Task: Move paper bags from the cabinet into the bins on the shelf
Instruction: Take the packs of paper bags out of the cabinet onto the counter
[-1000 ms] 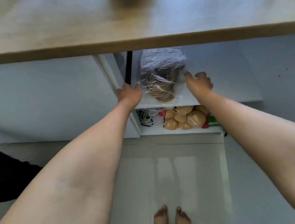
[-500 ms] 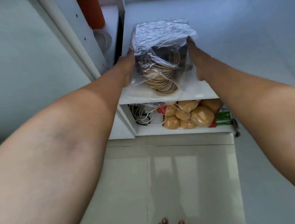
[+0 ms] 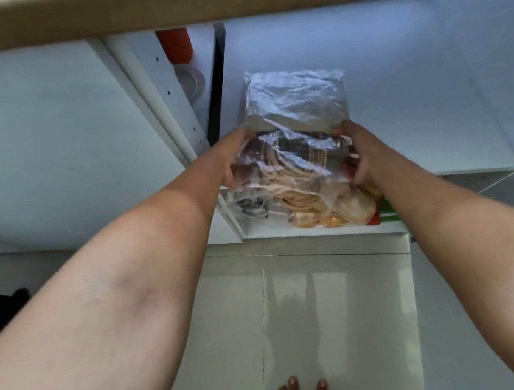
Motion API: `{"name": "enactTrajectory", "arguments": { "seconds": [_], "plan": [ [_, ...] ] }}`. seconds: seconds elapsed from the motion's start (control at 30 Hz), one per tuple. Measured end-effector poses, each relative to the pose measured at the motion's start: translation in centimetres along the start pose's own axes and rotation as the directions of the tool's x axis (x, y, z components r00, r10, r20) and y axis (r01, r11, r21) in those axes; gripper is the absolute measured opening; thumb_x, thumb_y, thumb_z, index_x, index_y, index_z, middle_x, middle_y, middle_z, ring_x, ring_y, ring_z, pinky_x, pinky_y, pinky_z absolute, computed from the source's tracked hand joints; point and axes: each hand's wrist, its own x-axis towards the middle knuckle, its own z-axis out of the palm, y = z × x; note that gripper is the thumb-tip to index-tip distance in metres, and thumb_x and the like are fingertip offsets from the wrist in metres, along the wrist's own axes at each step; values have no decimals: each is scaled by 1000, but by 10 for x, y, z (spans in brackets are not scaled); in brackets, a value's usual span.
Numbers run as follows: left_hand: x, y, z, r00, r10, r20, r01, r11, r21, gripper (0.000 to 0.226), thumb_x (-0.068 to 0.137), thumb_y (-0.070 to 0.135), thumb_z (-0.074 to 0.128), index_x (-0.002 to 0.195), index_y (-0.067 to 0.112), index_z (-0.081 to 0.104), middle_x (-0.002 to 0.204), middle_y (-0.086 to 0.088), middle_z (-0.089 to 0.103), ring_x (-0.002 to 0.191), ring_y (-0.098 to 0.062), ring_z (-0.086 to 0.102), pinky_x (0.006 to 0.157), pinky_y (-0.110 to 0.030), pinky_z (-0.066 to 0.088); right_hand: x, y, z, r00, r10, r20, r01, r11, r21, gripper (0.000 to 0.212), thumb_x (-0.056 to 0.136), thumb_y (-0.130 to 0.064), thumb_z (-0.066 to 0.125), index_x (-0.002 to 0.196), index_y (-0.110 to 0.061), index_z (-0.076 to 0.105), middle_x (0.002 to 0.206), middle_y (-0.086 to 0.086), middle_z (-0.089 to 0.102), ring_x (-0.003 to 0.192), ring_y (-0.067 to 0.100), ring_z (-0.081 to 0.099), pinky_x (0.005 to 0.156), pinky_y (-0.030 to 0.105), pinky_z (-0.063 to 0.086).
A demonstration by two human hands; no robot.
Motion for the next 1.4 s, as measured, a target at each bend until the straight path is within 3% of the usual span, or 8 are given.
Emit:
{"name": "enactTrajectory", "arguments": {
  "seconds": [0.17,0.3,0.53,0.73,1.07,1.13,1.27,1.4],
  "plan": [
    [-26,-31,0,997,-68,19,68,997,23,65,73,72,60,110,18,62,109,-6,61,71,-18,59,97,-35,44,-38,28,-15,994,109,5,-109,993,39,22,77,-32,57,66,-13,56,46,4,59,46,21,56,48,18,48],
    [-49,-54,10,996,-90,16,89,995,45,93,60,79,63,131,20,57,136,-6,56,109,-20,59,111,-41,33,-56,49,-32,987,151,49,-156,982,105,19,78,-29,50,69,-15,58,50,5,63,40,21,59,47,23,52],
    [-82,-66,17,987,-34,159,39,999,-32,34,87,48,61,93,14,64,83,-7,72,70,-20,66,66,-29,54,-106,90,-42,999,45,28,-52,937,346,9,78,-16,52,80,-12,61,72,8,64,64,25,59,68,30,50],
    [-128,-63,30,973,-36,227,20,997,75,33,89,44,60,80,12,63,55,-4,70,41,-17,64,44,-25,53,-168,116,-56,997,-17,-79,53,872,486,14,70,-14,60,83,-12,61,69,8,63,65,26,57,73,33,51],
    [-261,-43,55,926,25,378,-159,932,327,37,92,48,55,77,14,58,54,-1,63,42,-17,56,37,-22,42,-315,129,-91,955,-129,-267,264,781,566,17,88,-15,52,78,-7,63,54,10,67,44,24,65,48,30,57],
    [-293,-31,56,917,73,392,-231,899,373,38,91,50,55,74,16,54,68,-1,52,57,-18,42,48,-30,29,-344,125,-94,934,-171,-314,335,721,607,16,68,-19,72,80,-8,66,65,10,69,53,25,64,59,29,54],
    [-340,-6,56,871,110,478,-318,869,380,41,86,54,59,74,16,54,83,-4,47,65,-20,39,55,-31,28,-364,116,-124,875,-253,-413,475,618,627,85,18,-17,89,100,-13,67,86,7,64,66,21,50,66,29,39],
    [-385,20,58,832,154,533,-380,859,344,67,77,57,69,126,14,57,118,-13,59,98,-34,60,75,-35,48,-436,79,-109,843,-323,-429,535,584,611,16,70,-12,69,85,-11,65,68,6,67,65,20,53,65,28,44]
  ]
}}
